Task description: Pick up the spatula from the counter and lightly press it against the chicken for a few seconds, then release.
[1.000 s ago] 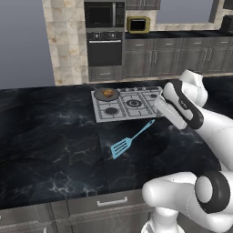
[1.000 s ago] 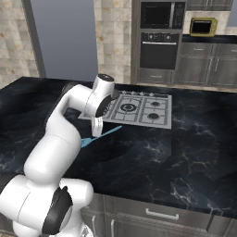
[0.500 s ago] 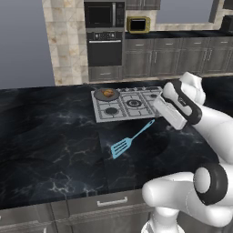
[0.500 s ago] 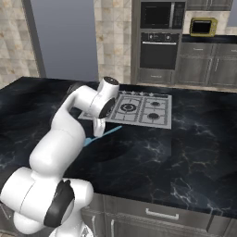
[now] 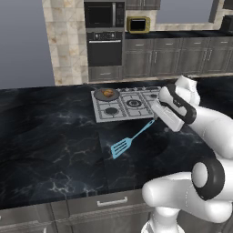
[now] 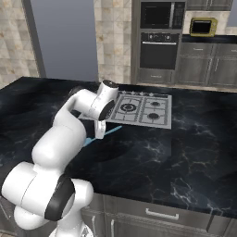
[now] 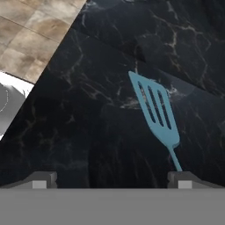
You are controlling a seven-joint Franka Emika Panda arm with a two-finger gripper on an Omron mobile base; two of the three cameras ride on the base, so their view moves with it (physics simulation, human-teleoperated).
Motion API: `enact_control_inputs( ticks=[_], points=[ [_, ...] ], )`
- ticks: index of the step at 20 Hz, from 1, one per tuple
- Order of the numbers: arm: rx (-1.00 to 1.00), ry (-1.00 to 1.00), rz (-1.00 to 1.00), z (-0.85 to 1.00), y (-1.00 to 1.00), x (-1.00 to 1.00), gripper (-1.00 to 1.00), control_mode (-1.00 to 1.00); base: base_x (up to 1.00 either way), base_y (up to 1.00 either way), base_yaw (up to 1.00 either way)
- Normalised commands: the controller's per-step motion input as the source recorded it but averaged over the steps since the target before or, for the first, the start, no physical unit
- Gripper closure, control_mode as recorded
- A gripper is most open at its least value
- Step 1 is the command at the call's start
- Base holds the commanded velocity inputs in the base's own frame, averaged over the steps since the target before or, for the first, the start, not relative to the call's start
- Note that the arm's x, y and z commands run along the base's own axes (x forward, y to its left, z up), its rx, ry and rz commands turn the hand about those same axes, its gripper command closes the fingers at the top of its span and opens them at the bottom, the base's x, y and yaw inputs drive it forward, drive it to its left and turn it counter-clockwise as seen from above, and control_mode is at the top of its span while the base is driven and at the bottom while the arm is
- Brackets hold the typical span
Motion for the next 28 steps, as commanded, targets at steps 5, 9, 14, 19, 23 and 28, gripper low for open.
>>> enact_control_inputs(
  ticks=[5,9,14,19,23,28],
  points=[
    [0.0,0.0,0.0,-0.19,0.0,0.18,-1.0,-1.0,0.0,0.0,0.0],
    [0.0,0.0,0.0,-0.23,0.0,0.22,-1.0,-1.0,0.0,0.0,0.0],
    [0.0,0.0,0.0,-0.16,0.01,0.25,-1.0,-1.0,0.0,0.0,0.0],
    [0.0,0.0,0.0,-0.14,0.0,0.3,-1.0,-1.0,0.0,0.0,0.0],
    [0.0,0.0,0.0,-0.16,0.0,0.3,-1.0,-1.0,0.0,0.0,0.0],
    [-0.01,0.0,0.0,-0.2,0.0,0.26,-1.0,-1.0,0.0,0.0,0.0]
  ],
)
